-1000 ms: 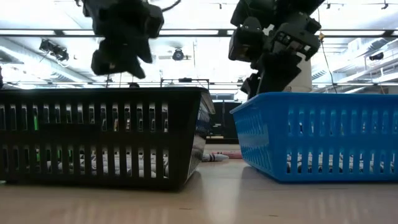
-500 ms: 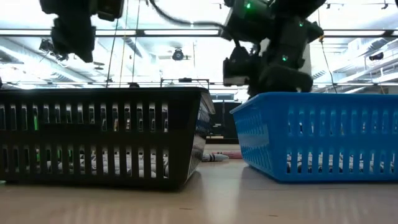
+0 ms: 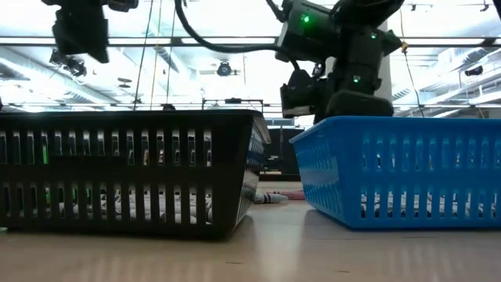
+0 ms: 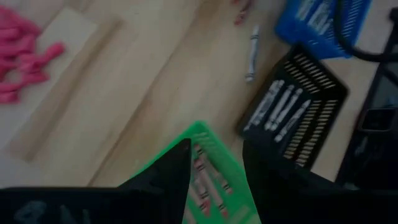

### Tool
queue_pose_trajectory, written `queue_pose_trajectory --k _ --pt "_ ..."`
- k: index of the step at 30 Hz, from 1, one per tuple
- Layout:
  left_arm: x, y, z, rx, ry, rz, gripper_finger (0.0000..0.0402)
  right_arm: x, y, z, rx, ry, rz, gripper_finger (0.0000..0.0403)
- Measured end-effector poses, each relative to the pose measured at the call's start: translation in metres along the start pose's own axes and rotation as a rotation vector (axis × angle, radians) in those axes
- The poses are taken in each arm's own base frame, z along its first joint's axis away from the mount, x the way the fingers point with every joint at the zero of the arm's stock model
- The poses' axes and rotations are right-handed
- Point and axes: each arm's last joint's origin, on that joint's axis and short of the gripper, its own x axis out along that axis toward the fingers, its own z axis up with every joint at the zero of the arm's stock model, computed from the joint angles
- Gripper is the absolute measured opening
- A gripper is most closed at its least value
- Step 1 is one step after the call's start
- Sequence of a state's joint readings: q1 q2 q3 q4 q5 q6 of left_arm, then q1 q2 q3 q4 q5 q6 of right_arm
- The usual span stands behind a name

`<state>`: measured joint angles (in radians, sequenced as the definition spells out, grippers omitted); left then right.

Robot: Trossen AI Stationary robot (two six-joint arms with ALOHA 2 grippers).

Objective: Sort crayons
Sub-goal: Put the pink crayon into the green basket

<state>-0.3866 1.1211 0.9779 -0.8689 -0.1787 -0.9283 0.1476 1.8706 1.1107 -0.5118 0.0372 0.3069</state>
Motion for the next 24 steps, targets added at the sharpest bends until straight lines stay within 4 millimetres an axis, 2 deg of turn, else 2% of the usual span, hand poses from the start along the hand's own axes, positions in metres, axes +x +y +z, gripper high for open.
queue_pose_trajectory --k 6,15,19,24 --pt "-0.001 0.000 -0.001 0.009 -0.004 0.002 0.0155 0.000 -0.015 0.003 0.014 0.010 -0.026 0.0181" --pt "-0.001 -0.001 0.000 0.003 -0.013 -0.002 0.0155 0.000 -0.020 0.002 -0.034 0.009 -0.112 0.0059" --pt "-0.001 -0.001 0.000 0.000 -0.012 -0.002 0.0155 0.000 -0.021 0.003 -0.046 0.009 -0.112 0.0017" --pt "-0.001 -0.001 0.000 0.001 -0.013 -0.002 0.0155 0.000 -0.022 0.003 -0.038 0.017 -0.078 0.0016"
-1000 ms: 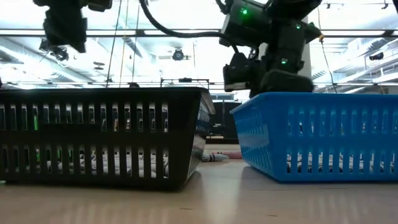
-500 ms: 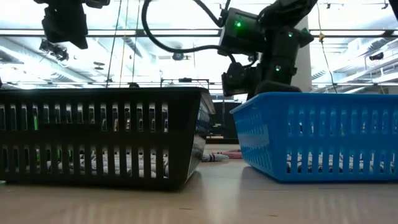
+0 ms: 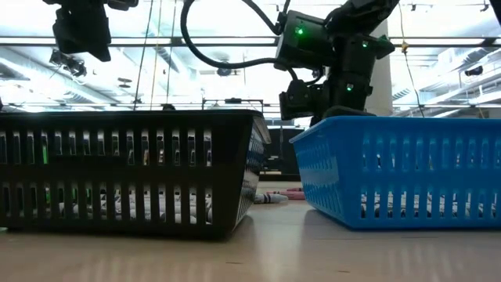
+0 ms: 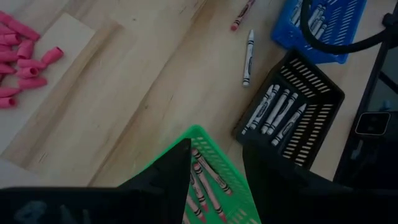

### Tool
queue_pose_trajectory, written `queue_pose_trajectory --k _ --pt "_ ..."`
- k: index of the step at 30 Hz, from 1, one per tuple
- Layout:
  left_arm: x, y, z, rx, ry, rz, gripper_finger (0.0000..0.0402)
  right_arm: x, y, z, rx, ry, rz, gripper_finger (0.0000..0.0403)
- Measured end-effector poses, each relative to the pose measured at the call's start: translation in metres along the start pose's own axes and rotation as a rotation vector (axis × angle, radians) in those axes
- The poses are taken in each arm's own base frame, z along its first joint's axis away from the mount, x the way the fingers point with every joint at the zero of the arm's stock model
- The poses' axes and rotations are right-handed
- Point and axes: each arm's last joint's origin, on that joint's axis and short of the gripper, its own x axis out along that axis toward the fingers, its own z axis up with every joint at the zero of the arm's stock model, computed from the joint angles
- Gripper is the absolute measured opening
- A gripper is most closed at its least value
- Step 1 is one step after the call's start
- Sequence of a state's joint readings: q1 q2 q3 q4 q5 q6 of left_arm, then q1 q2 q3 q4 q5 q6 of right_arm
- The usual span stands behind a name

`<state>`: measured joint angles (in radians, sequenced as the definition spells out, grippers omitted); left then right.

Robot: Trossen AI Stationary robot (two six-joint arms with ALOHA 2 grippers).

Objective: Sort crayons
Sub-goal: Put the pink crayon into the green basket

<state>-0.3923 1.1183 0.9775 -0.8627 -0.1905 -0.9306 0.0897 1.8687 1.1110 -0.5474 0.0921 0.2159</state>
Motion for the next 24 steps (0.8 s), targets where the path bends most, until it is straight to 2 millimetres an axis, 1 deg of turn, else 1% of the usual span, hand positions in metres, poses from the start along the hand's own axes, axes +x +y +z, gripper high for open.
queue_pose_trajectory --k 4,9,12,18,24 --pt "0.000 0.000 0.000 0.008 0.000 0.000 0.0155 0.000 -0.002 0.000 0.025 0.010 0.034 0.0018" --pt "0.000 0.000 0.000 0.028 0.003 0.004 0.0155 -0.006 -0.001 0.004 0.024 0.026 0.053 0.0018" --pt "0.000 0.001 -0.001 0.039 0.006 0.008 0.0155 -0.015 -0.001 0.014 0.018 -0.001 0.073 0.0019" --pt "0.000 0.000 -0.001 0.073 0.005 0.008 0.0155 -0.031 0.001 0.032 0.016 -0.036 0.192 0.0019" --pt "0.000 -0.001 0.000 0.159 -0.011 0.002 0.0155 -0.047 0.003 0.046 0.021 -0.072 0.251 0.0020"
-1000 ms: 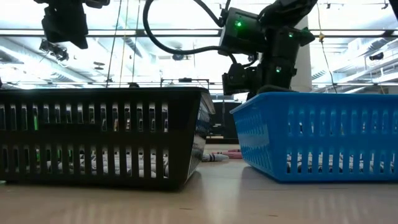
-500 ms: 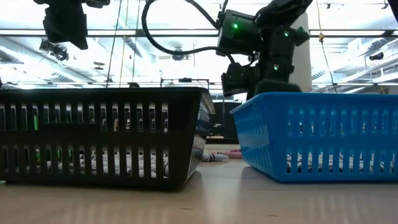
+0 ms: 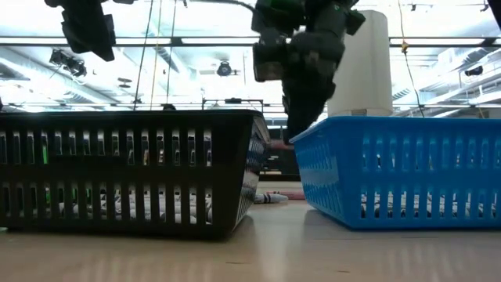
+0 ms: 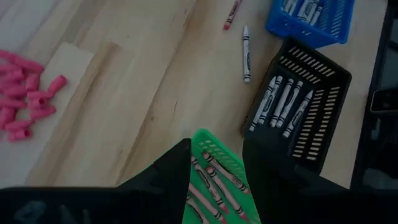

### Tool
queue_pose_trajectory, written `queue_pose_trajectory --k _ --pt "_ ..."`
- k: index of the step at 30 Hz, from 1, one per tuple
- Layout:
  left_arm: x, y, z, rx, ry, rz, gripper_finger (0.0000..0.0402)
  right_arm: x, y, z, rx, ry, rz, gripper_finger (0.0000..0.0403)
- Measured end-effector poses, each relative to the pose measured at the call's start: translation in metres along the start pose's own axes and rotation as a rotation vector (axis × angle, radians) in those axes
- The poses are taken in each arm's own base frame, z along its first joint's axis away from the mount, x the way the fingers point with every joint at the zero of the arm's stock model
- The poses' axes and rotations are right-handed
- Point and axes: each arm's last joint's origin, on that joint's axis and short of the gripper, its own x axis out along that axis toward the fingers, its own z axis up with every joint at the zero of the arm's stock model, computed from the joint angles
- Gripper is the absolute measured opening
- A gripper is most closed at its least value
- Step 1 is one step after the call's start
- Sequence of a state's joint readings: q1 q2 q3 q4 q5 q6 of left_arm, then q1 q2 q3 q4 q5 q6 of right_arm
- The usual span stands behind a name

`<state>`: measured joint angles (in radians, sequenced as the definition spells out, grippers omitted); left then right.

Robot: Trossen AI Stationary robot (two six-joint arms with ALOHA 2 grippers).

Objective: Sort crayons
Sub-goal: Put the pink crayon into the green basket

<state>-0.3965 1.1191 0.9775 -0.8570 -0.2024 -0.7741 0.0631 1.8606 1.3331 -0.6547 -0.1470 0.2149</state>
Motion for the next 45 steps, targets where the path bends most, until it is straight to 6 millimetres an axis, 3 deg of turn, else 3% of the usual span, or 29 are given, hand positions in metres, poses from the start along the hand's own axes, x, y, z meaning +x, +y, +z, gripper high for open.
queue_pose_trajectory --k 12,23,36,45 --pt "0.000 0.000 0.000 0.109 -0.004 0.004 0.0155 -0.015 0.025 0.012 0.021 -0.009 0.160 0.0020" --pt "0.008 -0.012 0.010 0.219 -0.183 -0.129 0.0155 -0.026 0.040 0.041 0.036 -0.329 0.275 0.0021" --pt "0.012 -0.015 0.023 0.120 -0.379 -0.149 0.0156 -0.054 0.046 0.052 -0.044 -0.505 0.279 0.0021" --pt "0.024 -0.020 0.030 0.076 -0.401 -0.158 0.0210 -0.056 0.046 0.055 -0.040 -0.549 0.254 0.0021"
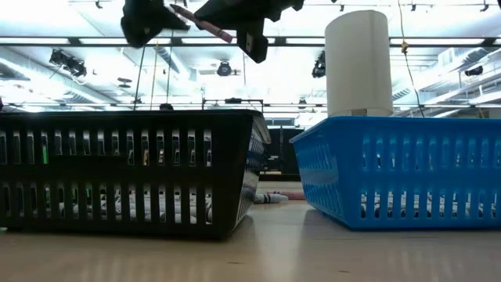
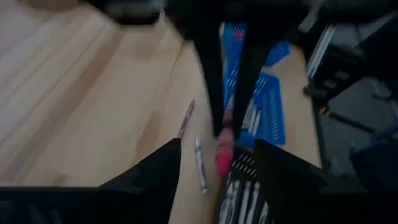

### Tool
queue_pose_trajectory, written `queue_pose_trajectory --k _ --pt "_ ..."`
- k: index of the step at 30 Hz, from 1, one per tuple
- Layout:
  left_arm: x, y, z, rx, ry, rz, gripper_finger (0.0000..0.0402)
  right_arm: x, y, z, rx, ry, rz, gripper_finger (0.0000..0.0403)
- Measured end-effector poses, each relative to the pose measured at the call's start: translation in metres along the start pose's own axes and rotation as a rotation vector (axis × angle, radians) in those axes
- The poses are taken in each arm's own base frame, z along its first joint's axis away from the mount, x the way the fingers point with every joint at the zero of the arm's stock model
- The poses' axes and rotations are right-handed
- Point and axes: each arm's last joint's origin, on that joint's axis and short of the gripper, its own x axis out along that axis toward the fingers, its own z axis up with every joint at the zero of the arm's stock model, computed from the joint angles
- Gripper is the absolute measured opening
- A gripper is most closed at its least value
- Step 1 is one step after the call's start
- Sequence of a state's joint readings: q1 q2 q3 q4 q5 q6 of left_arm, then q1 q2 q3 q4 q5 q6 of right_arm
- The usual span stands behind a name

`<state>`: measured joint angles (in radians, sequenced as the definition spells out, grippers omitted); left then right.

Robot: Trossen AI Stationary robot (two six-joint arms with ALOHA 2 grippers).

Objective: Sort crayons
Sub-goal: Put the pink crayon into the green basket

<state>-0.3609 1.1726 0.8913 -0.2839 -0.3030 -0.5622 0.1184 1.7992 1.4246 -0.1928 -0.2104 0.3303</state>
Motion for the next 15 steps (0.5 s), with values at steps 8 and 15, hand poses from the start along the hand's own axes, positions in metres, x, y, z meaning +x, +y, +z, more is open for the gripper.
queue_pose_trajectory --k 8,15 --pt "0.0106 -0.0037 -0.0009 -0.027 -0.014 -0.011 0.0189 0.0013 0.0061 -0.0011 -0.010 -0.005 0.016 0.0023" --pt "0.0104 -0.0037 -0.0011 -0.026 -0.010 -0.014 0.0137 0.0018 0.0083 -0.0020 -0.025 -0.002 0.017 0.0023"
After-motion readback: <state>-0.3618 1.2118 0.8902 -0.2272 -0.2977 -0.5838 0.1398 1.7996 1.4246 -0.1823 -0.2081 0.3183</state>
